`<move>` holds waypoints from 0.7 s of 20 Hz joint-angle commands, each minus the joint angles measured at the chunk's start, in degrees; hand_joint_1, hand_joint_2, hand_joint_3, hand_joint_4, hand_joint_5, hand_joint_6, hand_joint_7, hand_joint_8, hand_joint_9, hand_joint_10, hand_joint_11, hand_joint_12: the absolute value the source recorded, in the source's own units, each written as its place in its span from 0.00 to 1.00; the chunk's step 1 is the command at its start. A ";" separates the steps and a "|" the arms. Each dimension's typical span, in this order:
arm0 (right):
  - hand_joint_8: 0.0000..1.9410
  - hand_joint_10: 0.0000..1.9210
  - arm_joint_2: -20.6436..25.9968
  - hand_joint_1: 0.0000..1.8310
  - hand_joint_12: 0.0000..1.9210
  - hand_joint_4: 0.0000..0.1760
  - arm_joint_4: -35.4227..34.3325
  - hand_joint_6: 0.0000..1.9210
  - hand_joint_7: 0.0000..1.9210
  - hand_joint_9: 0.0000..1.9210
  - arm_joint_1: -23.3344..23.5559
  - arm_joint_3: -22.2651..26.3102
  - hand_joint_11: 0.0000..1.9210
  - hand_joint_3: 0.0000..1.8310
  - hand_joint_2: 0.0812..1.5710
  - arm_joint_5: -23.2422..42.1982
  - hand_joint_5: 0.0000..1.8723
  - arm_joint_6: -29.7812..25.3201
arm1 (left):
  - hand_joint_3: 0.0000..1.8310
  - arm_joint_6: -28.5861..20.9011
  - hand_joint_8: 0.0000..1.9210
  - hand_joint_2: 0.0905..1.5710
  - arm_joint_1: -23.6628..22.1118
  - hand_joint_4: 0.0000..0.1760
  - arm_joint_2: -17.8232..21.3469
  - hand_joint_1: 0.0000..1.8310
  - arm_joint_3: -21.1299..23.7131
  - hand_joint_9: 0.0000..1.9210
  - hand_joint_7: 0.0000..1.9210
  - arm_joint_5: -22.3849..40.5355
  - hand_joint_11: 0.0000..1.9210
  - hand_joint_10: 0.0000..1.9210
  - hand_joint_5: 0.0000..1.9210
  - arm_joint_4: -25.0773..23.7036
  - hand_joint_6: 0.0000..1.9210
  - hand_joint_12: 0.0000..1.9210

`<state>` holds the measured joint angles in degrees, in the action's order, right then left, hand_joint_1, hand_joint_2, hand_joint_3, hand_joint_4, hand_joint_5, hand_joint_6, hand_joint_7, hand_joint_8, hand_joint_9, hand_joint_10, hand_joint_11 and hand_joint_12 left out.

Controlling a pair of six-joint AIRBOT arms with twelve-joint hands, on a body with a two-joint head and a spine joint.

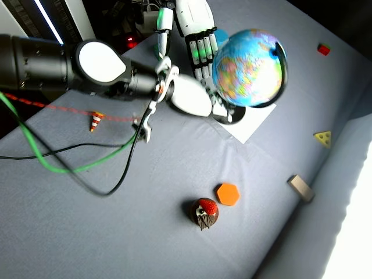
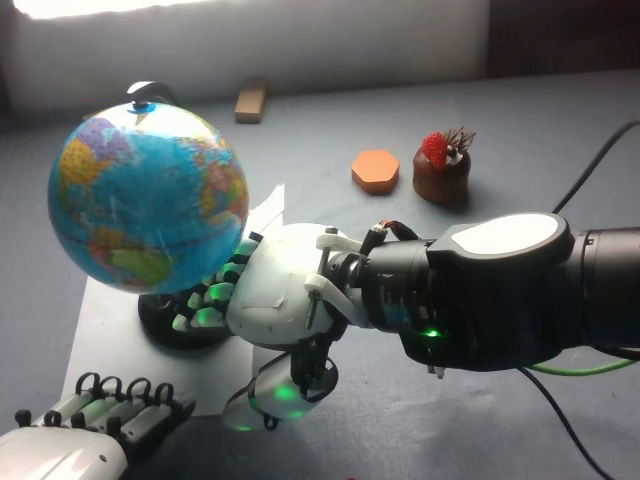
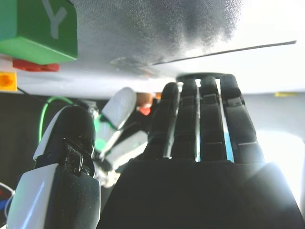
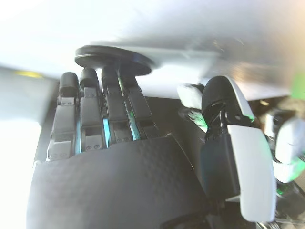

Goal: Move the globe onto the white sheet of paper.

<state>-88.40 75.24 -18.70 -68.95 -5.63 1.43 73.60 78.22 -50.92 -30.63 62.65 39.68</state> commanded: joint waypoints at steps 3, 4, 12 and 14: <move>0.00 0.00 0.95 0.00 0.15 0.00 0.52 0.00 0.07 0.07 0.89 0.61 0.00 0.00 0.74 1.63 0.06 -0.09 | 0.00 -0.21 0.00 0.75 -0.05 0.00 -0.42 0.00 0.35 0.05 0.05 5.79 0.00 0.00 0.05 -1.83 0.00 0.16; 0.00 0.00 1.00 0.00 0.15 0.00 0.52 0.00 0.07 0.07 0.95 0.63 0.00 0.00 0.74 1.62 0.06 -0.10 | 0.00 -0.21 0.00 0.75 -0.03 0.00 -0.44 0.00 0.44 0.05 0.06 5.91 0.00 0.00 0.05 -1.83 0.00 0.16; 0.00 0.00 1.86 0.00 0.16 0.00 0.52 0.00 0.08 0.08 1.03 0.87 0.00 0.00 0.74 1.77 0.06 -0.10 | 0.00 -0.22 0.00 0.75 -0.05 0.00 -0.34 0.00 0.96 0.05 0.06 6.06 0.00 0.00 0.05 -0.65 0.00 0.17; 0.00 0.00 2.08 0.00 0.16 0.00 0.52 0.00 0.08 0.08 0.86 0.87 0.00 0.00 0.74 1.82 0.06 -0.09 | 0.00 -0.41 0.00 0.75 -0.12 0.00 0.12 0.00 1.54 0.05 0.06 6.06 0.00 0.00 0.05 0.04 0.00 0.17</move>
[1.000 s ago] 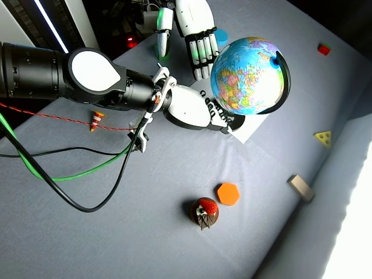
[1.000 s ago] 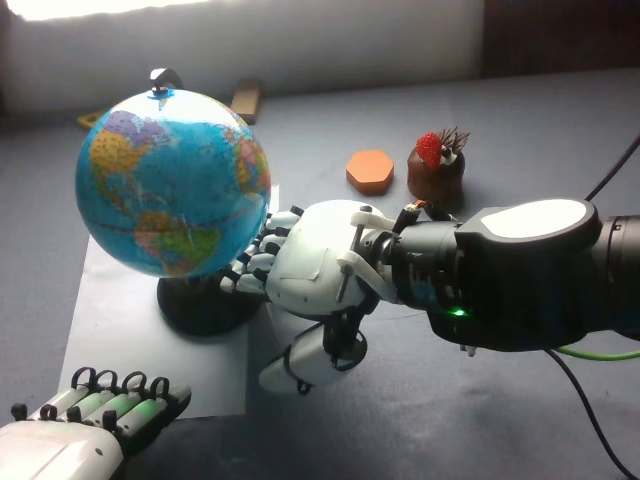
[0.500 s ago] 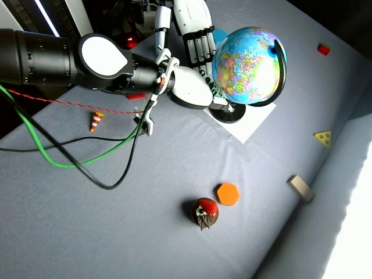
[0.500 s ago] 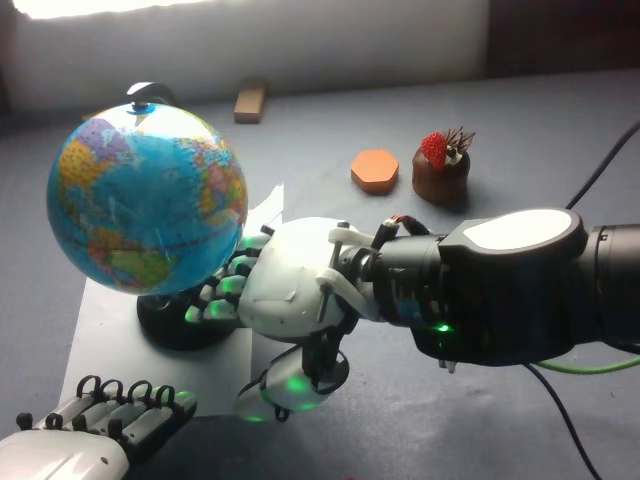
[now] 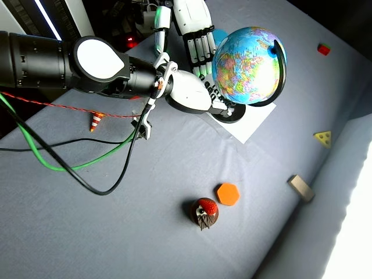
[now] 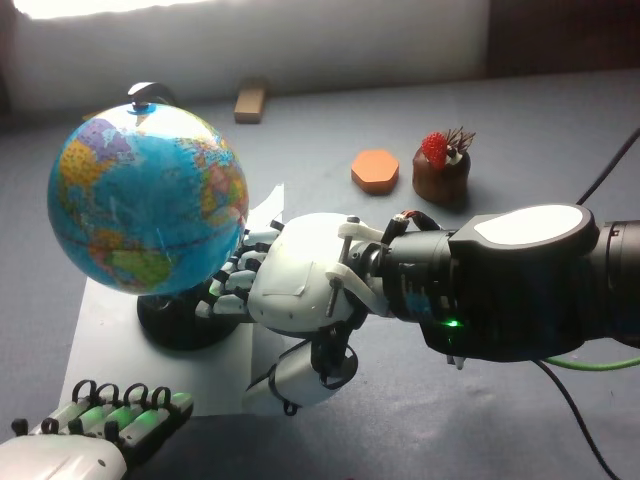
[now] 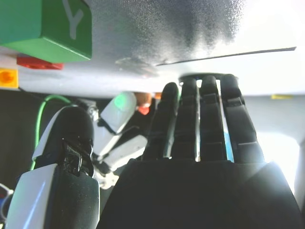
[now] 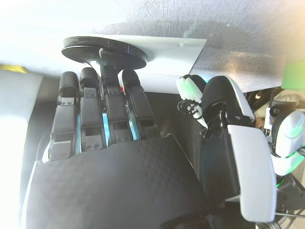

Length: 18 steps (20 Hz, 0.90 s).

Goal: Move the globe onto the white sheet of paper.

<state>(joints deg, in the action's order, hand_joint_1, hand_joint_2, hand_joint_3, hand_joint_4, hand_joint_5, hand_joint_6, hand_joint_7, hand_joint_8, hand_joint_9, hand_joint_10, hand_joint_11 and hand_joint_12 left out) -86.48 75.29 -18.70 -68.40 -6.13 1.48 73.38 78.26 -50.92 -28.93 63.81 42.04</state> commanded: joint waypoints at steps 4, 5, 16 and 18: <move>0.00 0.00 0.37 0.00 0.17 0.00 0.48 0.00 0.08 0.08 0.72 0.43 0.00 0.00 0.74 2.50 0.06 -0.15 | 0.00 -0.92 0.00 0.75 -0.57 0.00 1.99 0.00 2.58 0.05 0.06 4.89 0.00 0.00 0.06 2.04 0.00 0.18; 0.00 0.00 0.50 0.00 0.17 0.00 0.48 0.00 0.07 0.08 0.71 0.57 0.00 0.00 0.74 2.50 0.06 -0.14 | 0.00 -0.92 0.00 0.75 -0.89 0.00 2.50 0.00 3.55 0.05 0.06 4.59 0.00 0.00 0.06 3.55 0.00 0.18; 0.00 0.00 22.64 0.00 0.19 0.00 0.48 0.00 0.07 0.08 1.93 19.61 0.00 0.00 0.74 3.58 0.05 -10.82 | 0.00 4.90 0.00 0.75 -9.66 0.00 5.69 0.00 10.52 0.04 0.06 -2.16 0.00 0.00 0.06 15.53 0.00 0.13; 0.00 0.00 27.63 0.00 0.19 0.00 0.45 0.00 0.07 0.08 2.33 23.99 0.00 0.00 0.74 1.12 0.05 -13.90 | 0.00 6.74 0.00 0.75 -11.53 0.00 5.98 0.00 11.77 0.04 0.06 -2.41 0.00 0.00 0.06 18.67 0.00 0.14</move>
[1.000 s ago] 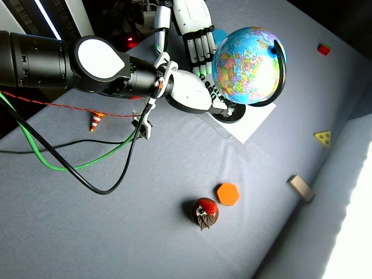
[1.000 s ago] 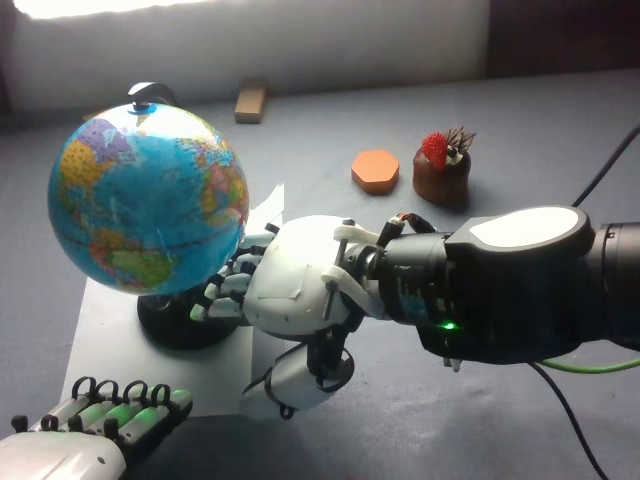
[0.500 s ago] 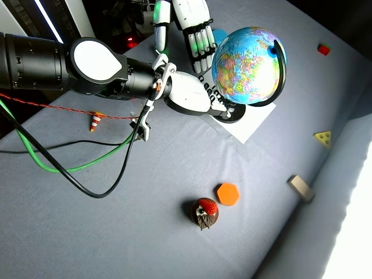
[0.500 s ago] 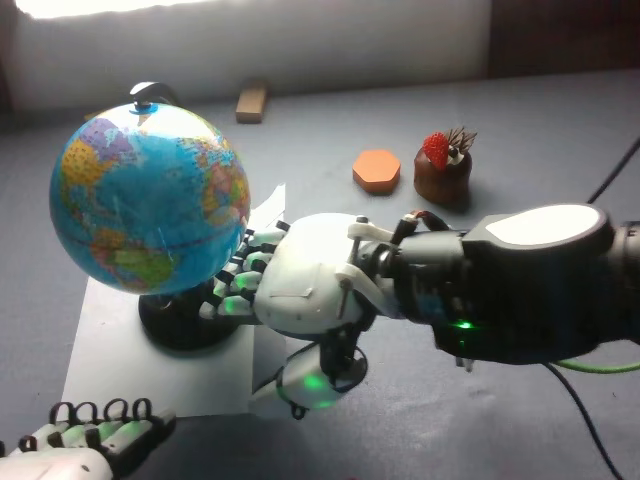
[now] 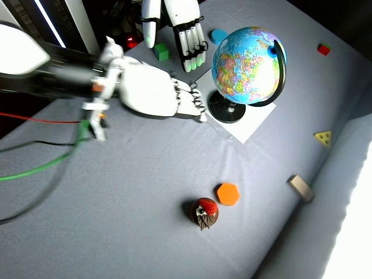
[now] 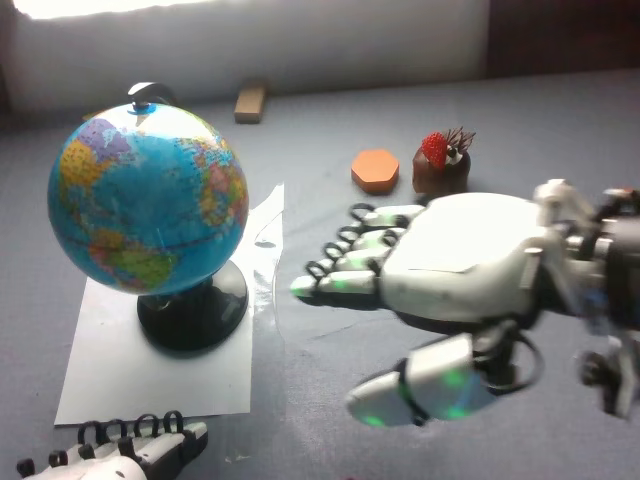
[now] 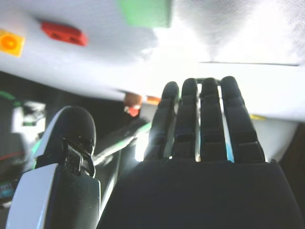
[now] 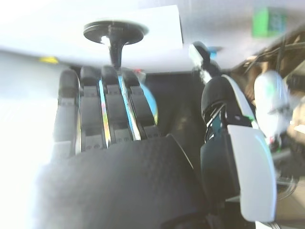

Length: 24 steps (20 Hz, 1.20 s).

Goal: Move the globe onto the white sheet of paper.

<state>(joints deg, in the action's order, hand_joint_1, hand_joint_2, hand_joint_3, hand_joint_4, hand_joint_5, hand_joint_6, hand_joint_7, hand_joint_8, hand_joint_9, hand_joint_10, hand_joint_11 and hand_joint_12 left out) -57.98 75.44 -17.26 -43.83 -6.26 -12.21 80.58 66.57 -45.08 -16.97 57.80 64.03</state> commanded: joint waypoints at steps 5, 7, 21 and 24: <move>0.00 0.00 7.48 0.00 0.18 0.00 -14.52 0.00 0.07 0.08 4.87 9.39 0.00 0.00 0.74 -15.25 0.06 8.04 | 0.00 7.56 0.00 0.75 -8.07 0.00 1.04 0.00 2.45 0.05 0.06 2.31 0.00 0.00 0.06 6.94 0.00 0.15; 0.00 0.00 8.27 0.00 0.18 0.00 -28.11 0.00 0.07 0.08 6.98 10.65 0.00 0.00 0.74 -21.65 0.06 16.59 | 0.00 11.42 0.00 0.75 -12.08 0.00 0.59 0.00 2.45 0.05 0.06 2.02 0.00 0.00 0.07 9.68 0.00 0.15; 0.00 0.01 7.65 0.00 0.23 0.00 -36.12 0.00 0.08 0.10 9.54 12.18 0.00 0.00 0.74 -27.43 0.06 16.69 | 0.00 48.61 0.00 0.75 -43.81 0.00 -5.91 0.00 -0.68 0.05 0.06 4.18 0.00 0.00 0.07 47.98 0.00 0.15; 0.00 0.01 7.64 0.00 0.23 0.00 -36.12 0.00 0.09 0.10 9.60 12.18 0.00 0.00 0.74 -27.55 0.06 16.69 | 0.00 48.61 0.00 0.75 -44.56 0.00 -5.98 0.00 -0.68 0.05 0.07 5.18 0.00 0.00 0.07 48.34 0.00 0.15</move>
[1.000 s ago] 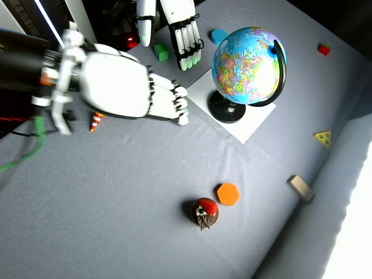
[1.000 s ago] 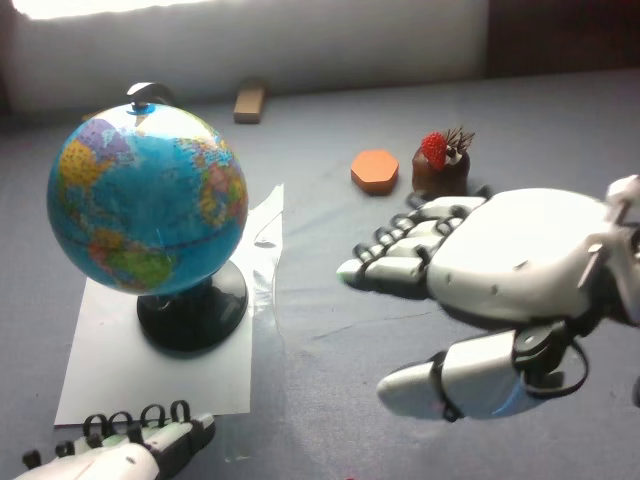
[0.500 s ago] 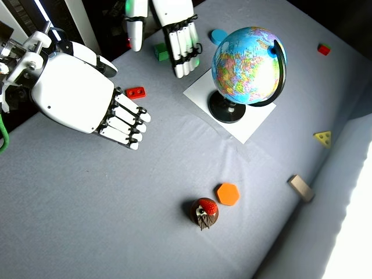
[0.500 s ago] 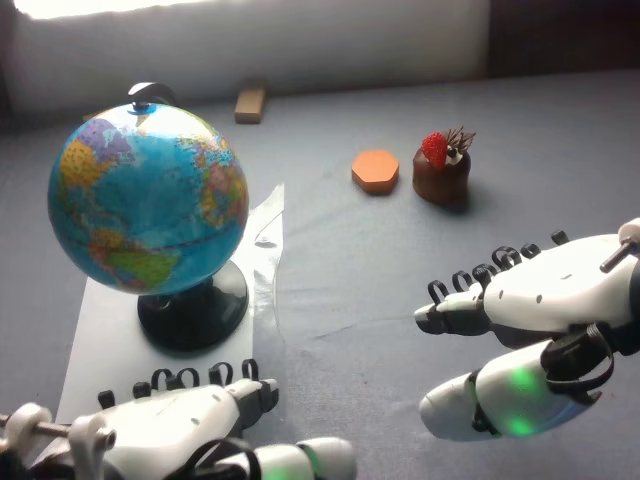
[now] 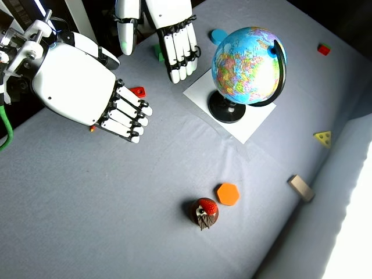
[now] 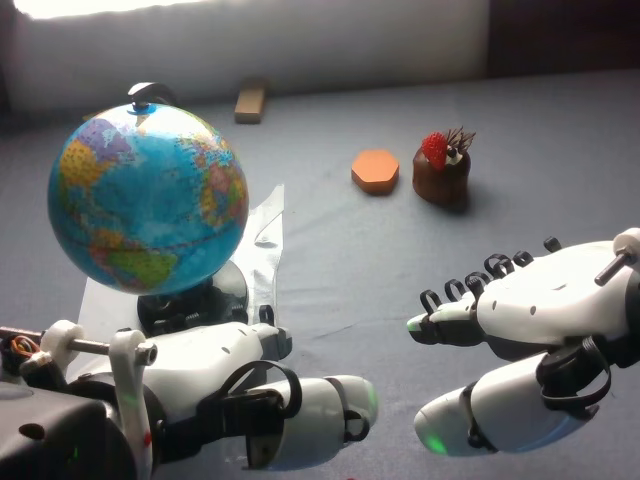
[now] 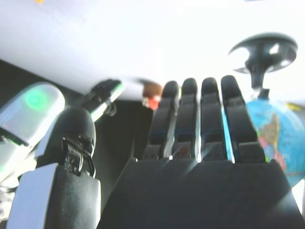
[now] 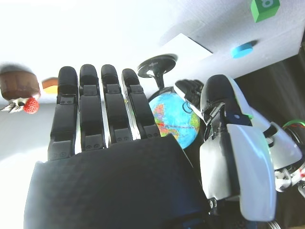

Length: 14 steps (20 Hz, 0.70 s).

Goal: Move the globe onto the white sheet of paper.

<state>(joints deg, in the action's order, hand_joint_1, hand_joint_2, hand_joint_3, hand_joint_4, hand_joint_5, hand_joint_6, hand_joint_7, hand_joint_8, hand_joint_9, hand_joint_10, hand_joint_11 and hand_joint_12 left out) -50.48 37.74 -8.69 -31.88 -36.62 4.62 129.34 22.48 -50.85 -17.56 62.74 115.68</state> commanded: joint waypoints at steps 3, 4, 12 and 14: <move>0.00 0.01 0.14 0.00 0.23 0.00 1.58 0.00 0.09 0.10 1.21 0.22 0.00 0.00 0.74 2.80 0.06 -0.18 | 0.00 -0.15 0.00 0.75 -0.14 0.00 -0.10 0.00 0.52 0.05 0.07 0.24 0.00 0.00 0.07 -3.36 0.00 0.15; 0.00 0.00 0.14 0.00 0.23 0.00 1.58 0.00 0.09 0.10 1.23 0.22 0.00 0.00 0.74 2.77 0.06 -0.19 | 0.00 -0.15 0.00 0.75 -0.07 0.00 -0.08 0.00 0.89 0.05 0.07 0.24 0.00 0.00 0.07 -3.90 0.00 0.15; 0.73 0.90 0.12 0.12 1.00 0.00 1.57 0.75 0.48 0.44 1.31 0.22 0.42 0.00 0.78 2.55 0.42 -0.34 | 0.00 -0.15 0.50 0.82 0.27 0.00 0.37 0.13 1.49 0.41 0.52 0.23 0.31 0.72 0.46 -3.61 0.45 0.90; 0.84 0.95 0.12 0.18 1.00 0.00 1.57 0.84 0.54 0.55 1.31 0.22 0.53 0.02 0.85 2.58 0.48 -0.35 | 0.01 -0.17 0.82 0.88 0.52 0.00 0.39 0.22 1.51 0.44 0.50 0.23 0.38 0.96 0.45 -3.80 0.66 1.00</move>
<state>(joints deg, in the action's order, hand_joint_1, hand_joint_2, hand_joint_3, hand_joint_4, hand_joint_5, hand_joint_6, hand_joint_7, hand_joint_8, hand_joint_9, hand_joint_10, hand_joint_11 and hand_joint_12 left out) -50.48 37.89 -8.25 -31.88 -36.86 4.58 129.38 23.44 -50.54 -16.29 62.85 115.72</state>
